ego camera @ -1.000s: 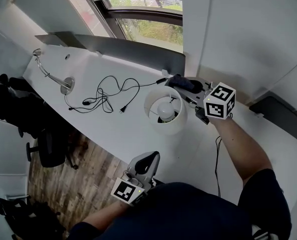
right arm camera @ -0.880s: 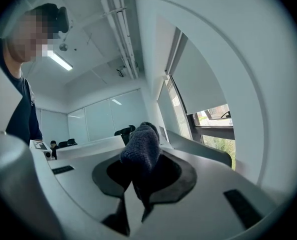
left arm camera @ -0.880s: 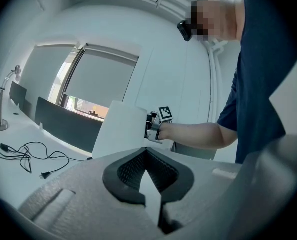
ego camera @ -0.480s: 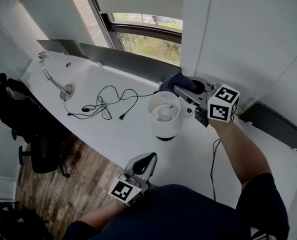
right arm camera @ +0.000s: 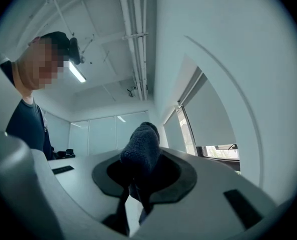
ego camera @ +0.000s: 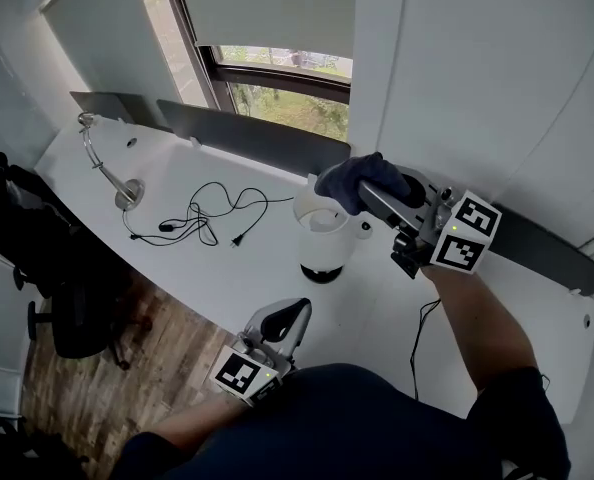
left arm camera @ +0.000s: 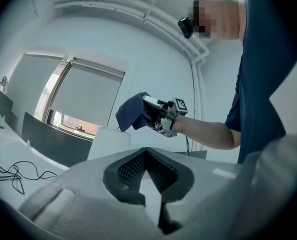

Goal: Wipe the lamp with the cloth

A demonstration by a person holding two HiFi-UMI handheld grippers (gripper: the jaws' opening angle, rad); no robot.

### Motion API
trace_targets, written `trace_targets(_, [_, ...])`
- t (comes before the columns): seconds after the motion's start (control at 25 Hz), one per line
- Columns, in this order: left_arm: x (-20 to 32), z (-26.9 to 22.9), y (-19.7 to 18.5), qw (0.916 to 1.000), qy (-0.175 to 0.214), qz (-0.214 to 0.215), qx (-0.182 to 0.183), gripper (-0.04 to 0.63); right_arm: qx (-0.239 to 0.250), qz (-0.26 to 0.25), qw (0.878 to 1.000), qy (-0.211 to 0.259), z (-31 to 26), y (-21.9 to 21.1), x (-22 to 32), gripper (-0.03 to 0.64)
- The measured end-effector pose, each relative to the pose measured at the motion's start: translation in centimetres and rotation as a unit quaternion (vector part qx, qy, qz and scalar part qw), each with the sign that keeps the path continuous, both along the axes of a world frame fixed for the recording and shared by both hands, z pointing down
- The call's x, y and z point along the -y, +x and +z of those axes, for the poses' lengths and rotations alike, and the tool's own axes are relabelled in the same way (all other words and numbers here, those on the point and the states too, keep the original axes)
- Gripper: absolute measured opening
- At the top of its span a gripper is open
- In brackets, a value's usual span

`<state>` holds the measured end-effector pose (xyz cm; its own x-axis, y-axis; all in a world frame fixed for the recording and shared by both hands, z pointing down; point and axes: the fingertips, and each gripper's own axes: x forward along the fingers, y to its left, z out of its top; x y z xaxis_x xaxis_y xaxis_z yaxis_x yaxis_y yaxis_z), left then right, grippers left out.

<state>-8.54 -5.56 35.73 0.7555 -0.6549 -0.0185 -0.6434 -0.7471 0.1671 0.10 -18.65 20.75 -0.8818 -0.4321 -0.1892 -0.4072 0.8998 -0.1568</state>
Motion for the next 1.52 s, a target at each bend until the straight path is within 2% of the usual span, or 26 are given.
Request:
trace_targets(0.28, [-1.3,-0.7,0.2,0.9994,0.012,0.03,-0.011,0.006,0.023,0.013,0.999,-0.022,1.2,0.1,-6.5,0.089])
trace_targets(0.6, [-2.0,-0.5,0.1,0.9976,0.03,0.062,-0.004,0.006,0.044,0.037,0.994,-0.088,7.4,-0.9,-10.2,0.088])
trace_targets(0.92, [-2.3,-0.2,-0.1,0.9971,0.02,0.073,-0.006,0.006,0.062,0.046,0.987,-0.144,12.0,-2.6,-12.7,0.089])
trace_targets(1.52, [-3.4,-1.4,-0.3,0.9958,0.026,0.085,-0.022,0.006,0.012,0.075,0.99,-0.115,14.2,-5.6,-16.7,0.088])
